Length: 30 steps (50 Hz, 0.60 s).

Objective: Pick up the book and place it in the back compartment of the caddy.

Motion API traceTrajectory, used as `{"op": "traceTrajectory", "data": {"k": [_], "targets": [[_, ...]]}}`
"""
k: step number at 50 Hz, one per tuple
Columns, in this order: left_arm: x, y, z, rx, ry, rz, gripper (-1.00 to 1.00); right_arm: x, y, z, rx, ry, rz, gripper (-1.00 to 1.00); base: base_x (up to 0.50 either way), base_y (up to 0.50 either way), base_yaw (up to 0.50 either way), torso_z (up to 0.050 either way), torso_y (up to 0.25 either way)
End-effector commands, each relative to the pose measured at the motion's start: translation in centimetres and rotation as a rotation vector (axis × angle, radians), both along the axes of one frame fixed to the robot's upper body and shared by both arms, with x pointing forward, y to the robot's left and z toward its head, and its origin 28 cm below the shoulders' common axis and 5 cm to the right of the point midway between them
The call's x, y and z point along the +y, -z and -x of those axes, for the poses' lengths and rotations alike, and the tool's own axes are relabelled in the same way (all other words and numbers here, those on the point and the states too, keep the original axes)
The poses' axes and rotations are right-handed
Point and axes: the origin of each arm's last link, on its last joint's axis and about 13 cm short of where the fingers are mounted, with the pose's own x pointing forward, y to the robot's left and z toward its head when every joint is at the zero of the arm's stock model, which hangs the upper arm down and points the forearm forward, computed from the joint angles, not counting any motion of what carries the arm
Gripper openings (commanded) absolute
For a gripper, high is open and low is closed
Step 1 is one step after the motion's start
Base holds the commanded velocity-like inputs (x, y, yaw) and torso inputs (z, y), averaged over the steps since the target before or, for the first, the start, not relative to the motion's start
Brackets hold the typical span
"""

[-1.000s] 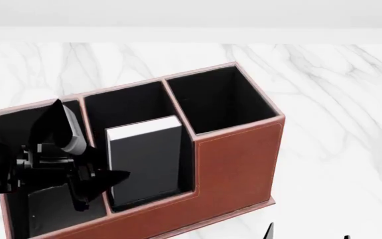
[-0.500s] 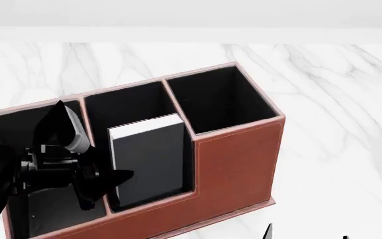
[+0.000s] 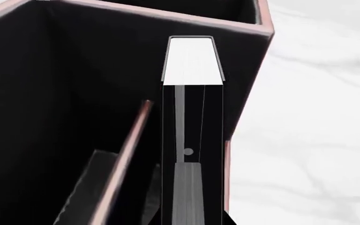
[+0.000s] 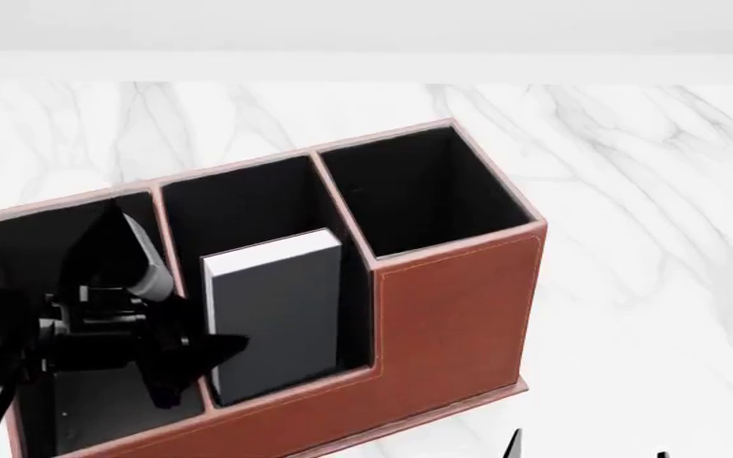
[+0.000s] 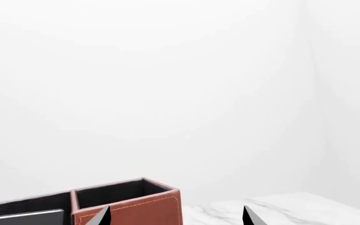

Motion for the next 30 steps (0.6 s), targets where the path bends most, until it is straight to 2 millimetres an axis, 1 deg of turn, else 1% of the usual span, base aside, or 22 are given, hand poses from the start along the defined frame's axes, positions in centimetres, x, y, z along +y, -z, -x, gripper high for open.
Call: {"op": "traceTrajectory", "data": {"k": [1, 14, 23, 24, 30], "targets": [[-0.53, -0.1, -0.08, -0.001, -0.037, 0.092, -1.0, -0.07, 0.02, -0.02, 0.002, -0.001, -0.002, 1.0, 0.0, 0.0, 0.0, 0.0, 0.0], [-1.12, 0.13, -0.05, 0.019, -0.033, 0.052, -1.0, -0.09, -0.01, -0.05, 0.004, -0.006, -0.005, 1.0, 0.0, 0.0, 0.0, 0.001, 0.001], [-1.33, 0.37, 0.04, 0.034, -0.042, 0.064, -1.0, -0.05, 0.03, -0.08, 0.006, -0.008, -0.004, 1.0, 0.0, 0.0, 0.0, 0.0, 0.001], [-1.3, 0.37, 0.04, 0.029, -0.047, 0.066, 1.0, -0.05, 0.03, -0.08, 0.006, -0.008, -0.004, 1.0, 0.0, 0.0, 0.0, 0.0, 0.0], [-0.88, -0.23, -0.22, -0.025, -0.048, 0.122, 1.0, -0.04, 0.06, -0.12, 0.006, -0.007, -0.003, 1.0, 0.0, 0.0, 0.0, 0.0, 0.0]]}}
